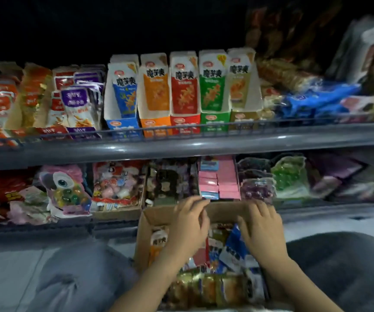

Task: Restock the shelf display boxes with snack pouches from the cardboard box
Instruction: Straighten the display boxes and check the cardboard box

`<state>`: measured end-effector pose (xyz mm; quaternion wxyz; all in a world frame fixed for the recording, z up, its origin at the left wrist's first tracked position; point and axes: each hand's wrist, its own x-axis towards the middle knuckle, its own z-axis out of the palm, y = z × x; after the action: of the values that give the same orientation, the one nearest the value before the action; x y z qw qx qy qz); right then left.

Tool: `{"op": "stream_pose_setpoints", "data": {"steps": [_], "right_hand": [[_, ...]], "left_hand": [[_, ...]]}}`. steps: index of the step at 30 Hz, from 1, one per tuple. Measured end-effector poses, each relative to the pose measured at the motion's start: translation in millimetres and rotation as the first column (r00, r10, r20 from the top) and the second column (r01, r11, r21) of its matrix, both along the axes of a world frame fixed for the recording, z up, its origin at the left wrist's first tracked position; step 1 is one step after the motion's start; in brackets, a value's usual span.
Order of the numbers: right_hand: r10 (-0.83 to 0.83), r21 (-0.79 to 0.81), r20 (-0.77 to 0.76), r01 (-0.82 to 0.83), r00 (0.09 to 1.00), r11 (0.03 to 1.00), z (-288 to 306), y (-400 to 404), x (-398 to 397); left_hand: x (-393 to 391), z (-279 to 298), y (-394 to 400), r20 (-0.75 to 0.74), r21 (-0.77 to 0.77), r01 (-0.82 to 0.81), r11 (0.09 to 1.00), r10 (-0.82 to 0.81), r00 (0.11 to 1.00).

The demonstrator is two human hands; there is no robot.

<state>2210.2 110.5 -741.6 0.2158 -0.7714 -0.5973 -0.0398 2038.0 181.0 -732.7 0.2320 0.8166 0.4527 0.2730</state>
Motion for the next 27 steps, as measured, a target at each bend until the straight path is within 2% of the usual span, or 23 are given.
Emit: {"op": "stream_pose_setpoints", "data": {"steps": [5,7,10,16,22,27], "right_hand": [[-0.099,-0.258,-0.059,0.081,0.993,0.963,-60,-46,18],[-0.173,-0.289,-0.13,0.13,0.976,0.948,-74,-54,21],[-0.242,-0.319,-0.262,0.152,0.934,0.935,-86,-59,22],[-0.24,-0.286,-0.253,0.164,0.937,0.944,-92,-64,27],[-0.281,-0.27,-0.296,0.202,0.913,0.941,-91,-62,24],[-0.285,-0.26,-0.304,0.209,0.909,0.943,-91,-62,24]], "left_hand": [[26,-58,-22,-0.127,-0.262,-0.012,0.965,-0.022,0.992],[35,-85,-24,-0.17,-0.388,-0.052,0.92,-0.016,0.985],[48,-121,-27,-0.246,-0.489,-0.055,0.871,-0.078,0.966],[65,-161,-22,-0.432,-0.565,-0.183,0.805,-0.099,0.897],[76,-176,-13,-0.417,-0.58,-0.213,0.787,-0.062,0.907],[96,-180,-6,-0.19,-0.696,-0.257,0.67,0.173,0.966]]}}
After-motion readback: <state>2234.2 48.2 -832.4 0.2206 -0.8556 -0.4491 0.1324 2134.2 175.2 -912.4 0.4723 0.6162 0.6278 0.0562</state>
